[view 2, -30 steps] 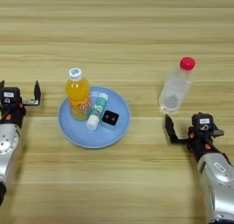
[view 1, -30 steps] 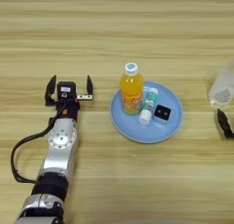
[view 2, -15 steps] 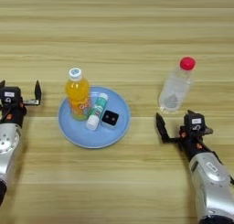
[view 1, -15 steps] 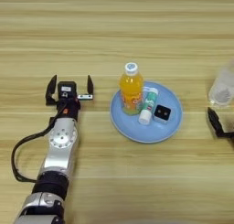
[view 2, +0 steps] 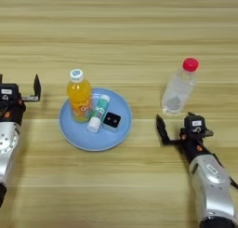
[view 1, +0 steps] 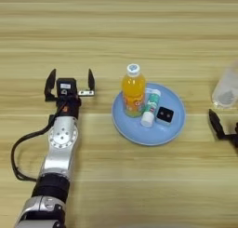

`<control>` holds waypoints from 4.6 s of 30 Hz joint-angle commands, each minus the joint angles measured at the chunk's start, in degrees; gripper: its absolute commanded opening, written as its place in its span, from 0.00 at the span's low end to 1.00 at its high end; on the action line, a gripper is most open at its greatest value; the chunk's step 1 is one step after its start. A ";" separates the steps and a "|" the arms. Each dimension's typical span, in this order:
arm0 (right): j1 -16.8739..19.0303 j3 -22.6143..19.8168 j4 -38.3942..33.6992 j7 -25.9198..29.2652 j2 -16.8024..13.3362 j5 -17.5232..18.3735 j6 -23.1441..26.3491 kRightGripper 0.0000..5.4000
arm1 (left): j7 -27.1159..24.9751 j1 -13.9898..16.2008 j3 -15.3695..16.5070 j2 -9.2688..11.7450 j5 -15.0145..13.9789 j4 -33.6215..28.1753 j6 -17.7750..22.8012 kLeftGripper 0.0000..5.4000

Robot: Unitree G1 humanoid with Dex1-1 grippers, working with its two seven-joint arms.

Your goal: Move the objects on the table

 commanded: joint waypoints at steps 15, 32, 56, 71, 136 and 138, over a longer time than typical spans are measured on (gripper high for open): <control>-1.38 5.98 9.59 -3.95 5.78 -4.38 0.08 1.00 | -1.26 -1.23 1.40 1.28 -1.21 5.32 -1.30 1.00; -6.40 3.50 14.27 -9.95 4.75 -4.93 -2.83 1.00 | -1.74 -1.43 1.53 1.66 -1.69 6.31 -1.73 1.00; -15.14 3.52 19.52 -10.93 4.18 -5.73 -3.55 1.00 | -1.83 -1.98 1.47 1.69 -1.73 7.87 -2.43 1.00; -22.43 1.96 25.08 -11.89 3.50 -5.77 -5.22 1.00 | -1.58 -1.96 1.28 1.44 -1.57 8.03 -2.57 1.00; 5.04 3.86 -7.16 -11.79 4.52 -5.71 1.61 1.00 | -1.31 -2.75 1.32 1.38 -1.50 9.39 -3.20 1.00; 6.41 5.02 -8.62 -11.51 5.39 -5.66 2.27 1.00 | -1.27 -2.85 1.33 1.37 -1.49 9.59 -3.27 1.00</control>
